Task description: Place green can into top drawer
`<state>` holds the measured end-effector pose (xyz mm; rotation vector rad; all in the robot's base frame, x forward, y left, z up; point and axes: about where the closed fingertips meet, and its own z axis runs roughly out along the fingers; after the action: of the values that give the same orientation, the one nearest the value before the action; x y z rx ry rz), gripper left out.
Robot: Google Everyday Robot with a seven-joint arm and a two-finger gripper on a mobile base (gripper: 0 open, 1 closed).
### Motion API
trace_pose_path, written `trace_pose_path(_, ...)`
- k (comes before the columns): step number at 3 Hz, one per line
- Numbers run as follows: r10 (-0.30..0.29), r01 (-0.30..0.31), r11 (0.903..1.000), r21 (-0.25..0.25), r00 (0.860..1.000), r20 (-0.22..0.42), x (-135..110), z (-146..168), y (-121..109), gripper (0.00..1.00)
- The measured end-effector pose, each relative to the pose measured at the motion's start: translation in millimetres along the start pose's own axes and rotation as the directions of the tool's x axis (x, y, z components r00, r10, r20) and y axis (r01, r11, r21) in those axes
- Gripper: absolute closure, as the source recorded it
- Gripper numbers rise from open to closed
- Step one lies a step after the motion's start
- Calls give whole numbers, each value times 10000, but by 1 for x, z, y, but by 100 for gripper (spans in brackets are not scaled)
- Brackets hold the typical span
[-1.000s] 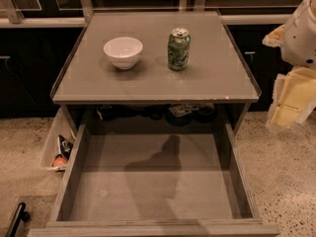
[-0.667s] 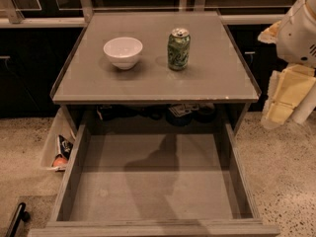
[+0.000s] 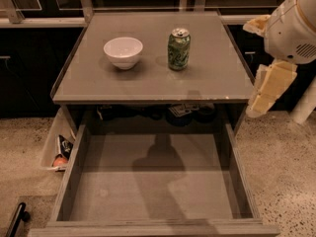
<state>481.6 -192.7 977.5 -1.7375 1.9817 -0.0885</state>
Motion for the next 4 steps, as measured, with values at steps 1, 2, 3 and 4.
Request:
trace_pose_path(1, -500, 484, 9985, 241, 9964, 691, -9, 18, -24, 0)
trace_pose_path(2, -500, 484, 9985, 242, 9963, 693, -9, 18, -24, 0)
trace_pose_path(3, -256, 197, 9988, 454, 9906, 1343, -8, 34, -34, 0)
trace_pose_path(4, 62, -237, 9977, 630, 9645, 2640, -11, 58, -57, 0)
